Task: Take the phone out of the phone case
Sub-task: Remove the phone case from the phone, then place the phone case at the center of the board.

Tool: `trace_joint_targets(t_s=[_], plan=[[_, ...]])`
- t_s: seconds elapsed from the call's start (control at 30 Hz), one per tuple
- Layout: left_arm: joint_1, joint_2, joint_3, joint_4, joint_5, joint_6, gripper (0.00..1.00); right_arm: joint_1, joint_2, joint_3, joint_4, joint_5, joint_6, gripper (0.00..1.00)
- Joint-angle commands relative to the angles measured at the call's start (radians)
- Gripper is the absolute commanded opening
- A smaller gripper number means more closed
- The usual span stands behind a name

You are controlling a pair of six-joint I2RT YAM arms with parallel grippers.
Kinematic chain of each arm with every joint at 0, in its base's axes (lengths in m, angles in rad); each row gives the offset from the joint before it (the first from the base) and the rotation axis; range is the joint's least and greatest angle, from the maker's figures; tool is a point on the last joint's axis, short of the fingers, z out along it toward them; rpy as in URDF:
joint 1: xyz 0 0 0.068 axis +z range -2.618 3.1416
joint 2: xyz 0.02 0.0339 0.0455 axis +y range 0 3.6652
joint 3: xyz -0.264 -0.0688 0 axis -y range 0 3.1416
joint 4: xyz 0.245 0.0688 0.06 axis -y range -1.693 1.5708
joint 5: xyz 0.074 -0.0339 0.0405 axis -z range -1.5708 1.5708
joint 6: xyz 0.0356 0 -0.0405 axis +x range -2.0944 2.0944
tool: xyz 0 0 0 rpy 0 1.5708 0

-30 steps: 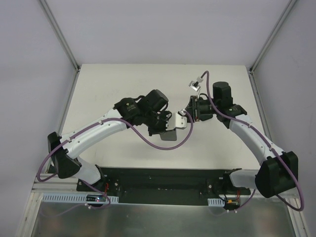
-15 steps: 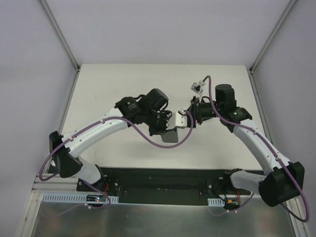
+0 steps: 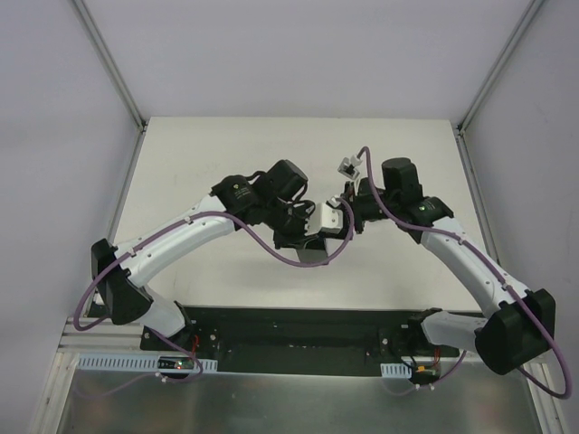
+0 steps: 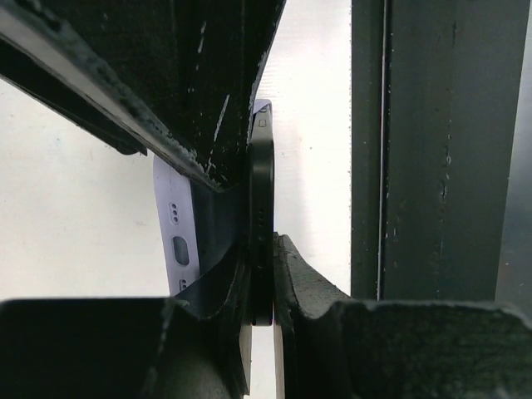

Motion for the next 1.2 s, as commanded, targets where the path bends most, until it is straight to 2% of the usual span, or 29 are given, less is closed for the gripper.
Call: trace_joint_targets(t_s=[0.0,0.17,0.27,0.33,0.47,0.5,0.73,1.0,1.17], plan=[[0.018,0.002,0.062,0.032,0.079,-0.020,0.00,0.019,0.000,0.035,-0.006,0.029,-0.060,0.54],[0.040,0.015,0.086,0.033,0.122,-0.046,0.00,0.045,0.009,0.028,0.000,0.037,-0.074,0.53],[0.055,0.026,0.099,0.030,0.140,-0.058,0.00,0.060,0.021,0.022,-0.002,0.041,-0.084,0.47],[0.064,0.029,0.102,0.032,0.148,-0.065,0.00,0.067,0.029,0.012,0.004,0.037,-0.083,0.38],[0.078,0.026,0.099,0.032,0.165,-0.072,0.00,0.067,0.046,0.011,0.015,0.063,-0.069,0.03],[0.081,0.022,0.094,0.033,0.166,-0.074,0.00,0.059,0.049,0.011,0.024,0.081,-0.054,0.00],[0.152,-0.050,0.030,0.049,0.195,-0.078,0.00,-0.028,0.079,0.005,0.106,0.133,0.072,0.00],[0.230,-0.170,-0.055,0.047,0.226,-0.078,0.00,-0.061,0.128,0.061,0.072,0.209,0.077,0.00],[0.288,-0.224,-0.081,0.019,0.231,-0.072,0.00,-0.071,0.222,0.141,0.027,0.229,0.055,0.00]])
